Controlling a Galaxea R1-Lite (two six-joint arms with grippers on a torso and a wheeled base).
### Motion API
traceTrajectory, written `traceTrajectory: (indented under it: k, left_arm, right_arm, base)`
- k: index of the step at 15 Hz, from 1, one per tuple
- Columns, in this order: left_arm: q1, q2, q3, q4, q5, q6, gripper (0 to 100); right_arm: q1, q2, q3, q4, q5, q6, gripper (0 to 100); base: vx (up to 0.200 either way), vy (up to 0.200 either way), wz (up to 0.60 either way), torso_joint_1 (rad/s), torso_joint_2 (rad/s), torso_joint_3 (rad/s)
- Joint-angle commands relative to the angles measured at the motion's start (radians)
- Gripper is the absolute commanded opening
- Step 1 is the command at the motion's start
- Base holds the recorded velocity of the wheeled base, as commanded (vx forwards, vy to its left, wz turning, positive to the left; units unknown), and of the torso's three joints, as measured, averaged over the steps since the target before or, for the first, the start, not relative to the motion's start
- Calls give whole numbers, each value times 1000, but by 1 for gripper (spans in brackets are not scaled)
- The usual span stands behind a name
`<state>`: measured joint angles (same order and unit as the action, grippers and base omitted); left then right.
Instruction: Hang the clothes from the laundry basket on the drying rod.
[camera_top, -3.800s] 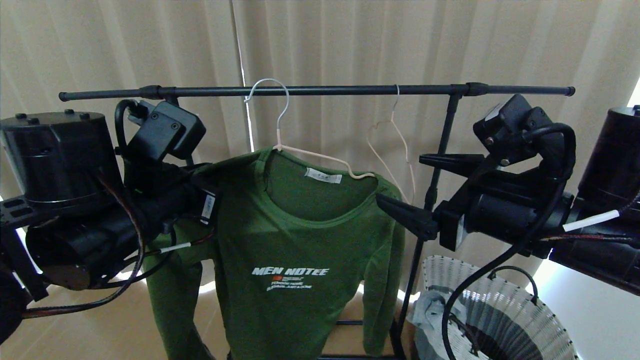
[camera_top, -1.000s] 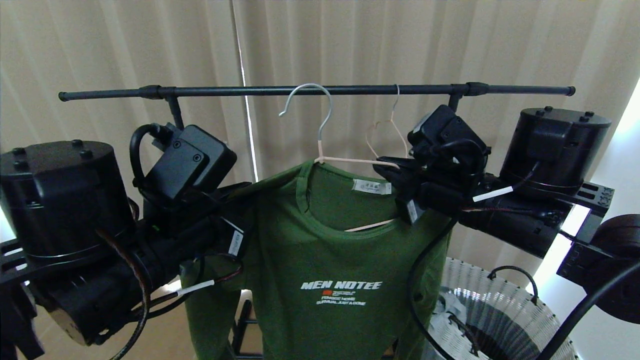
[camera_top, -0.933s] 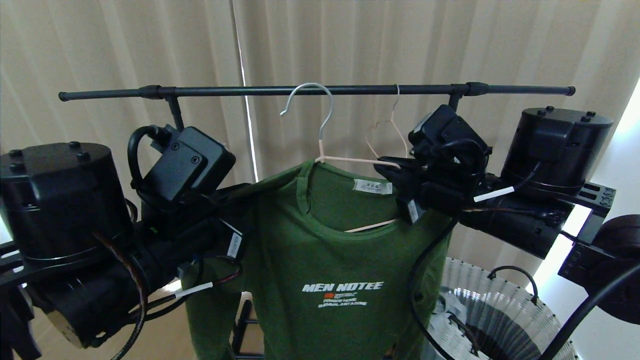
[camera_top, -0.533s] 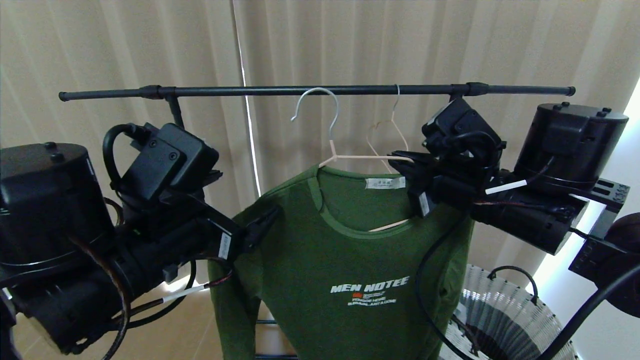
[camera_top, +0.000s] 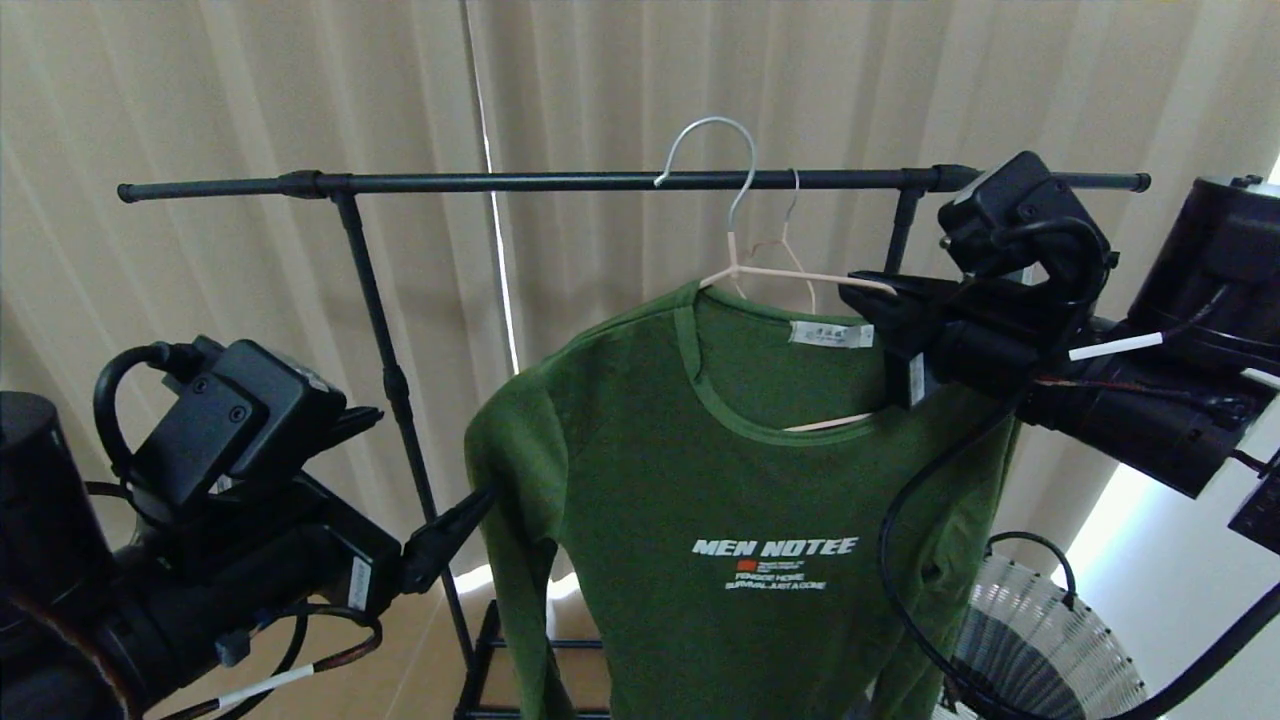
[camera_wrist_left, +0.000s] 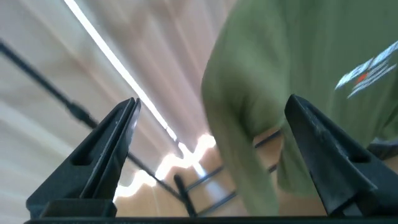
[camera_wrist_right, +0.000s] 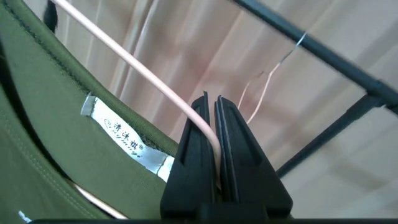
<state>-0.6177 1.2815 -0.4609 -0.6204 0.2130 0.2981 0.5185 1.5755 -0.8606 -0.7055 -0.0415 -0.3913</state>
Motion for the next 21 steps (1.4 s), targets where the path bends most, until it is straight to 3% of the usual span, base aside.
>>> traceTrajectory:
  k: [1,5,11,12,14,17,21]
  left_arm:
    - [7,-7,19,-2,-1,-10,100]
    - [9,22,19,-5,2,-10,100]
    - [65,101,-25,-21,2,0,100]
    - [65,101,-24,-21,2,0,0]
    - [72,98,-19,-21,5,1,0]
    - [173,90,25,-22,3,4,0]
    - [236,81,37,-22,5,6,0]
  right_arm:
    - [0,-35,6,0,3,2,0]
    - [3,-55,0,-2,6,49,0]
    - [5,-60,-5,-2,6,57,0]
    - [5,-60,-5,-2,6,57,0]
    - [3,-60,-5,-2,5,57,0]
    - [-11,-75,2,0,-6,55,0]
    - [-34,-77,0,0,-8,54,0]
  base:
    - [0,0,0,0,0,0]
    - [0,0,0,0,0,0]
    - [0,0,0,0,0,0]
    - [0,0,0,0,0,0]
    - [0,0,0,0,0,0]
    - [0,0,0,0,0,0]
    - [0,0,0,0,0,0]
